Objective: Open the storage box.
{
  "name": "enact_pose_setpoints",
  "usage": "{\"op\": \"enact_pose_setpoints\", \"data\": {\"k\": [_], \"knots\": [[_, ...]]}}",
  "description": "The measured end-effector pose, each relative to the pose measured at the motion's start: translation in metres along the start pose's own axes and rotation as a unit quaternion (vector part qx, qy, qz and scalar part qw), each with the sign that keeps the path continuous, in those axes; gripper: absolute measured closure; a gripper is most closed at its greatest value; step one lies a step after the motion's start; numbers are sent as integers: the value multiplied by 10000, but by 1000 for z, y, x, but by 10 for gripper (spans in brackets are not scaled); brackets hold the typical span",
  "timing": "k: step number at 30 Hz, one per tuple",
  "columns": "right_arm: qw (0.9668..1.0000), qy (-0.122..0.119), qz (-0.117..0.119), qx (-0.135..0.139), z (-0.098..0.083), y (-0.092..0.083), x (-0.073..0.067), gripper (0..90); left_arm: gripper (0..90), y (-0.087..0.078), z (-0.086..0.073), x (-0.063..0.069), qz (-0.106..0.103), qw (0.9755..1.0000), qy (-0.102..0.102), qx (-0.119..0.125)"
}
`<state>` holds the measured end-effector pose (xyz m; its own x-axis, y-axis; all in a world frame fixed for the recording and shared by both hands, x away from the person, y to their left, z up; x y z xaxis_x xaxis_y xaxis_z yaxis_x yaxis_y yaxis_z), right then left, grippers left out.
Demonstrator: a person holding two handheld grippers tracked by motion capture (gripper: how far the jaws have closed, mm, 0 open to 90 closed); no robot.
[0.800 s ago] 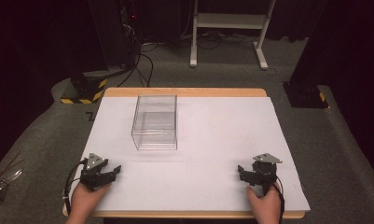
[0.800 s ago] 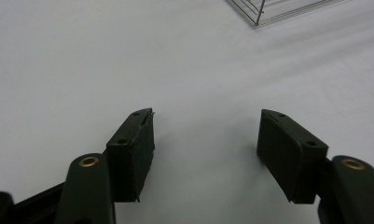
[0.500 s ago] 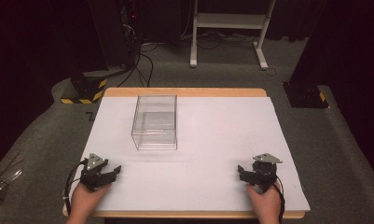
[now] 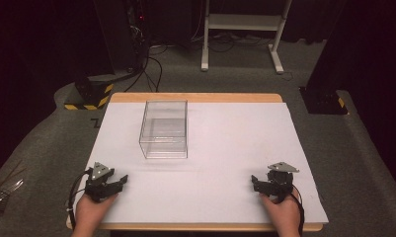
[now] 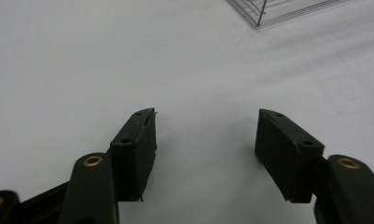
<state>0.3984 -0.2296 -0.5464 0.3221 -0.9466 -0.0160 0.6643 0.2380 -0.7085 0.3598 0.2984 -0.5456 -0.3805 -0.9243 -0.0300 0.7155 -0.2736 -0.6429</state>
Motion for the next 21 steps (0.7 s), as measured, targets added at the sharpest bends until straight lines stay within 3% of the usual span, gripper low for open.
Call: {"op": "enact_pose_setpoints", "data": {"k": [3,7,12,21], "knots": [[10000,-15,-7,-5,0,0,0,107,397,-4,2,1,-40,9999,14,163],[10000,-10,-17,-11,0,0,0,106,390,-6,5,6,-197,9994,-122,252],[10000,-34,-39,-10,0,0,0,106,381,-10,17,18,-417,9984,-66,363],[10000,0,-58,13,0,0,0,128,373,-11,30,41,-574,9971,85,493]]}}
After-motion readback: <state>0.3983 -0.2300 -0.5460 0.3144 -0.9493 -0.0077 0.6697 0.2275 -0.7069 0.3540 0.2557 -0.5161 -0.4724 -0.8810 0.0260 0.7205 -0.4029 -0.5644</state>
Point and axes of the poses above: each handheld gripper's, and its own axes: y roughly forward along the jaws, z roughly out of its top, x roughly to its right, the point moved 6 cm from there along y, roughly forward along the jaws, and after that the axes turned 2 degrees about y, right-handed, at the moved point
